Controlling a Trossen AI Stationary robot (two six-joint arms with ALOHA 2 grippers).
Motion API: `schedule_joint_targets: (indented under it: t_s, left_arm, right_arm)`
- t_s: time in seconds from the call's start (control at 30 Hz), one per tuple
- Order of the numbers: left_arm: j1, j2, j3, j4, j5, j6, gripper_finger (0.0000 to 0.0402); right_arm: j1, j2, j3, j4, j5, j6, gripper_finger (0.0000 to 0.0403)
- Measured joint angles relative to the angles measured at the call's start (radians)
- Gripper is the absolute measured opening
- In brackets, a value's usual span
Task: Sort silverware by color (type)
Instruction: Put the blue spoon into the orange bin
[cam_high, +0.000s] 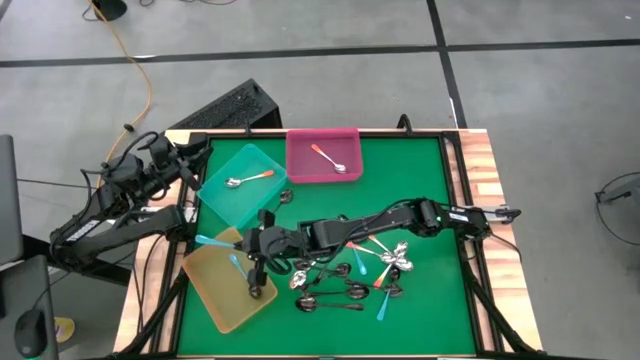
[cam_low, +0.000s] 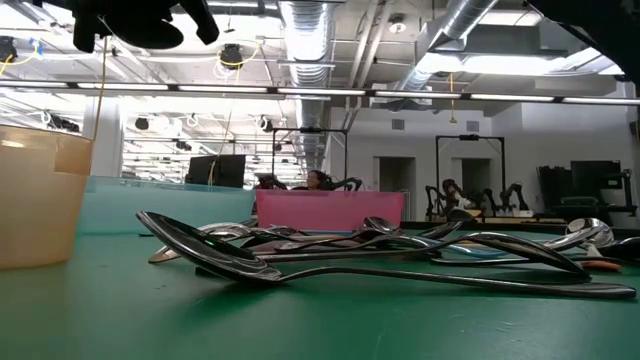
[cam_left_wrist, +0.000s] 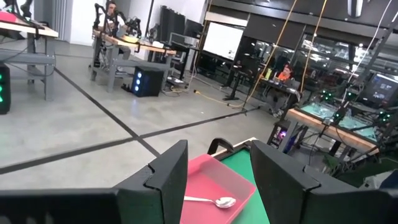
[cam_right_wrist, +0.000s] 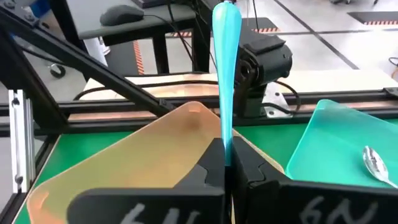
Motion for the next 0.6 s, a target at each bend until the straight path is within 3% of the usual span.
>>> schedule_joint_targets:
  t_s: [0.4, 0.6]
  left_arm:
    - [0.000, 0.000, 0.000, -0.049, 0.000, -0.001, 0.0158]
    - [0.000, 0.000, 0.000, -0.046, -0.001, -0.001, 0.0158]
  right_arm:
    - [0.000, 0.000, 0.000, 0.107, 0.003, 0.008, 0.0011]
    - [0.001, 0.000, 0.000, 0.116, 0.104, 0.060, 0.0011]
